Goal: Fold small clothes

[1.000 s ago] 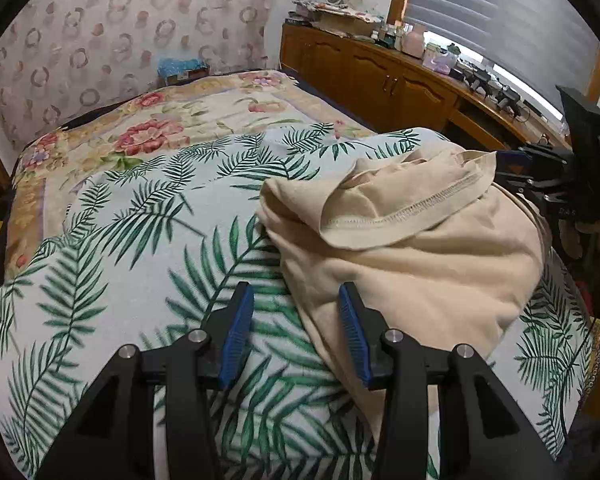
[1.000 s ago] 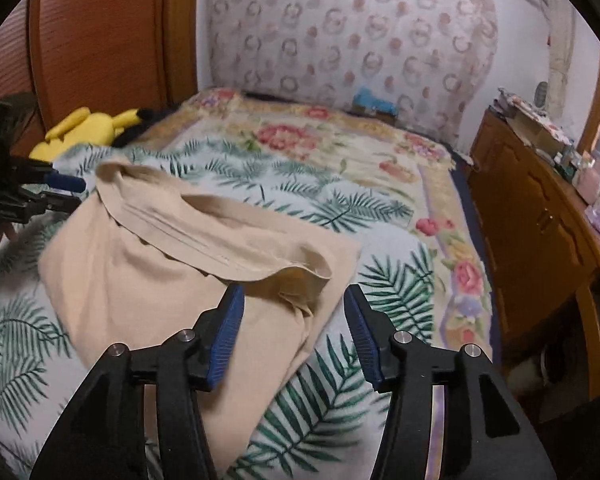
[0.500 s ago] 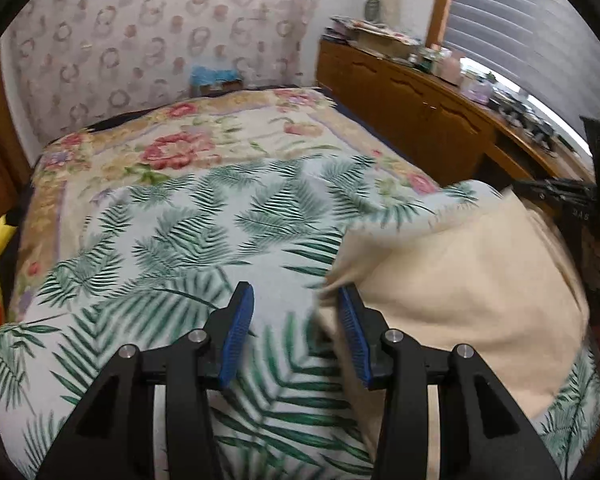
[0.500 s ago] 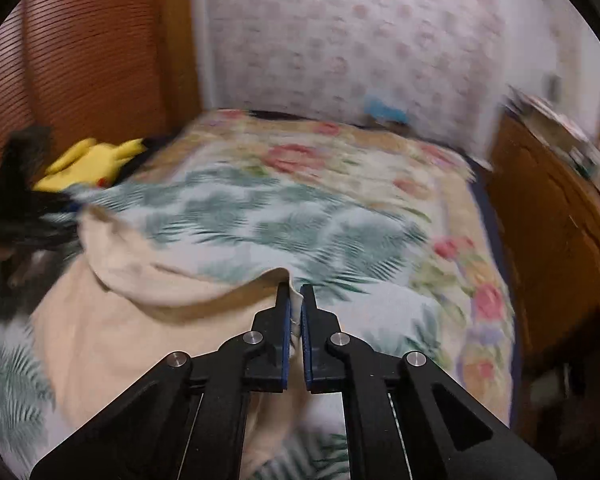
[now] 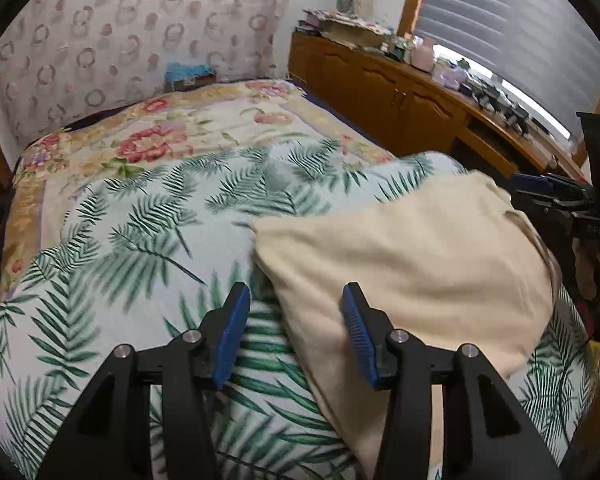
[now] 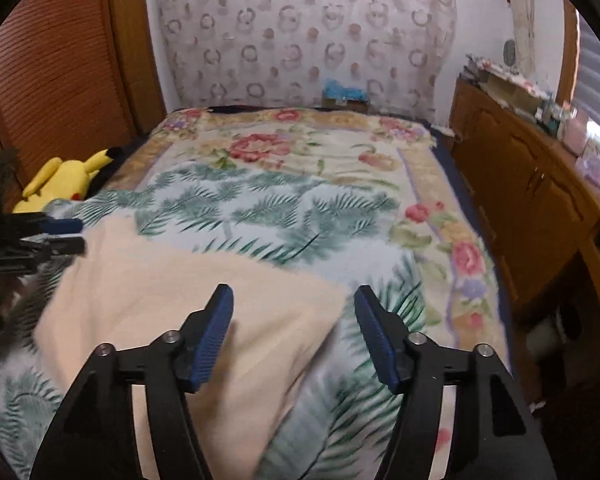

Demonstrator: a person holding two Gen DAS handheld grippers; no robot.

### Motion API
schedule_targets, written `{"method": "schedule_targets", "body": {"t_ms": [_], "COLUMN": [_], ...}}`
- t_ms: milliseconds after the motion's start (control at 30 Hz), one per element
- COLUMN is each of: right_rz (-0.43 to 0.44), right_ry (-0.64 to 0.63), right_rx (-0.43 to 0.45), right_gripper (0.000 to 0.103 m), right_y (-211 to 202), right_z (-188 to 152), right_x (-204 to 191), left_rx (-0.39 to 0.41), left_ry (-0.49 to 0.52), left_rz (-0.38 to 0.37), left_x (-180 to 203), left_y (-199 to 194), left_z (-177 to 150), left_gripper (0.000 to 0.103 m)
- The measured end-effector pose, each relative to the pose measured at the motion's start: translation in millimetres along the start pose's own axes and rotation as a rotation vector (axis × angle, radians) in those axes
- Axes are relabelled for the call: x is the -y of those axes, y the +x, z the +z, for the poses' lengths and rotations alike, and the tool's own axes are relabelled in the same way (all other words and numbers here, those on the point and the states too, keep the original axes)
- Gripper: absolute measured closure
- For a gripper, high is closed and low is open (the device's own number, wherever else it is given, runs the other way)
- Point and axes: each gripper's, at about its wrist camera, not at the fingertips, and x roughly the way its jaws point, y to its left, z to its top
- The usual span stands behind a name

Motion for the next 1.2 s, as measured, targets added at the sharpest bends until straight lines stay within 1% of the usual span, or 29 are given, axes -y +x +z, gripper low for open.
{"method": "schedule_targets", "body": {"t_ms": [100,200,267,333,433,500,567,633,700,733,800,833,867,900,967,1033,1100,1200], "right_rz": [0.000,-0.008,-0.020,-0.005,0.012,0.016,0.019,0.024,0.053,0.072,0.109,0.152,0.175,0.173,0.171,0.181,0.174,0.177], "right_ry": [0.033,0.062,0.076,0.108,0.119,0.122,0.124,0.120,0.115,0.115,0.113,0.114,0.108,0.097,0.085,0.065,0.028,-0.061], "right_rx": [-0.034,-0.085,-0.141,-0.139,-0.141,-0.136,-0.133,-0.125,-0.122,-0.123,-0.125,-0.127,-0.118,-0.113,-0.103,-0.040,-0.001,0.050], "right_gripper": [0.031,0.030,0.029,0.029,0.029,0.028,0.028,0.030,0.045,0.050,0.069,0.077,0.086,0.090,0.094,0.095,0.096,0.096], "right_y": [3,17,30,34,35,34,34,35,34,33,33,34,33,32,27,9,-6,-25], "right_z": [-16,-28,-34,-35,-36,-37,-39,-40,-40,-40,-39,-39,-39,-38,-35,-28,-19,0], "right_x": [-7,-9,-8,-4,-3,-3,-2,-4,-6,-7,-9,-10,-10,-11,-13,-17,-27,-54], "left_rx": [-0.024,-0.038,-0.036,-0.034,-0.024,-0.013,-0.006,-0.007,-0.010,-0.009,-0.009,-0.006,0.004,0.018,0.066,0.118,0.167,0.247], "left_ry": [-0.001,-0.007,0.003,-0.003,-0.007,-0.017,-0.019,-0.030,-0.044,-0.050,-0.067,-0.068,-0.066,-0.063,-0.061,-0.065,-0.069,-0.094], "left_rz": [0.007,-0.003,-0.001,-0.002,-0.008,-0.025,-0.033,-0.064,-0.086,-0.096,-0.131,-0.126,-0.118,-0.117,-0.111,-0.118,-0.113,-0.070], "left_x": [2,1,3,3,3,2,3,2,2,1,0,1,2,4,7,8,6,-3], "left_y": [9,16,17,17,18,17,17,17,17,17,17,16,12,7,-11,-33,-57,-97], "left_z": [-1,-2,-3,-3,-3,-4,-5,-5,-4,-3,-3,-3,-3,-3,-3,-4,-6,-18], "left_gripper": [0.056,0.056,0.055,0.055,0.055,0.055,0.058,0.071,0.079,0.086,0.094,0.095,0.095,0.096,0.096,0.096,0.096,0.096]}}
